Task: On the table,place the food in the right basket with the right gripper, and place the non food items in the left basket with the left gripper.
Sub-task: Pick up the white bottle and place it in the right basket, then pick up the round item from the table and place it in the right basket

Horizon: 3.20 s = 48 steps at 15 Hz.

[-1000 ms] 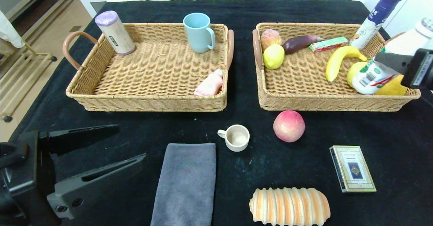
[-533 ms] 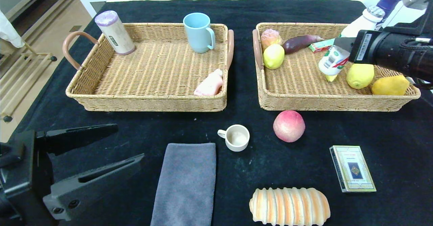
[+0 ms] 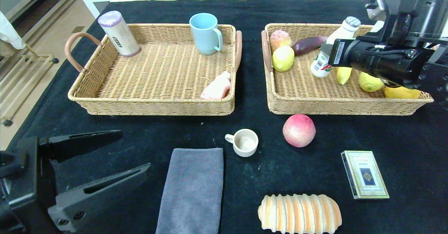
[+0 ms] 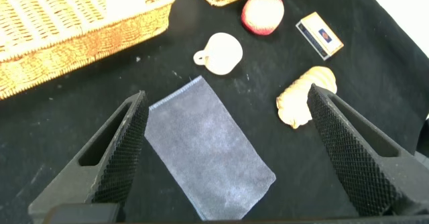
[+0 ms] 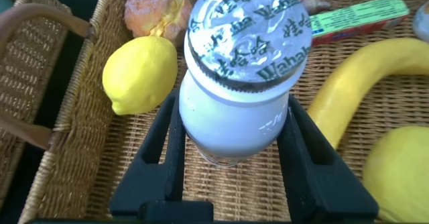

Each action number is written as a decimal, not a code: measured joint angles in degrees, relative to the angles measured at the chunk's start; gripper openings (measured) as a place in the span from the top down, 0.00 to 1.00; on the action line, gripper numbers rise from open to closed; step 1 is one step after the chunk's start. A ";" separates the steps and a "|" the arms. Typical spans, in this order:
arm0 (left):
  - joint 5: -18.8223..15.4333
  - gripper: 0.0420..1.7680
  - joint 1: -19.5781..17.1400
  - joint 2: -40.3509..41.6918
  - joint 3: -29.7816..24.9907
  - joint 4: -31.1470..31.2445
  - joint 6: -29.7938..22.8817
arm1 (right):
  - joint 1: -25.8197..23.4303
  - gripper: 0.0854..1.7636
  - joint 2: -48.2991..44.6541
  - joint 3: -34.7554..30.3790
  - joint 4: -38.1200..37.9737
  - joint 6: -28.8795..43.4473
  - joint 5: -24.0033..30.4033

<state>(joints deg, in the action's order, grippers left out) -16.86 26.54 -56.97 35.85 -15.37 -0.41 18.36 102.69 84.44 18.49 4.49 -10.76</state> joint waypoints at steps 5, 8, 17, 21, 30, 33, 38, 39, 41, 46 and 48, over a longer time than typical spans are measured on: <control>-0.02 0.03 0.02 0.09 -0.02 0.00 0.20 | -0.15 0.53 4.28 2.02 1.82 -0.05 0.11; -0.02 0.03 0.02 0.11 -0.11 0.02 0.41 | -0.17 0.43 4.78 2.18 1.99 -0.11 0.02; 0.02 0.03 0.00 0.60 -0.07 0.02 0.66 | 2.11 0.16 -1.37 -2.50 -0.63 -0.63 -2.27; 0.07 0.03 0.00 0.77 -0.07 -0.02 0.79 | 7.39 0.11 -9.03 -9.69 -9.52 -0.50 -7.39; 0.16 0.03 -0.02 0.63 -0.07 0.02 0.77 | 21.88 0.06 -14.56 -1.97 -44.53 21.25 -13.82; 0.18 0.03 -0.02 0.63 0.00 0.02 0.74 | 23.17 0.05 -11.65 1.77 -49.38 27.04 -13.71; 0.16 0.03 -0.02 0.88 0.09 0.02 0.96 | 23.81 0.04 -5.17 5.44 -50.05 31.26 -13.71; 0.16 0.03 -0.02 0.88 0.09 0.02 1.01 | 23.65 0.04 -4.13 6.01 -50.05 31.65 -13.76; 0.16 0.03 -0.02 0.96 0.02 0.09 1.12 | 23.06 0.04 -2.45 6.99 -50.04 32.78 -13.98; 0.16 0.03 0.00 1.01 0.09 0.11 1.12 | 20.97 0.04 0.61 7.47 -49.91 33.02 -14.20; 0.16 0.03 0.00 1.05 0.09 0.11 1.10 | 20.29 0.04 1.55 7.53 -49.69 33.05 -14.23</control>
<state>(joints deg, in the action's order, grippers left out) -16.70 26.54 -55.92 35.94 -15.26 0.68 38.64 104.24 91.98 -31.20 37.53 -24.99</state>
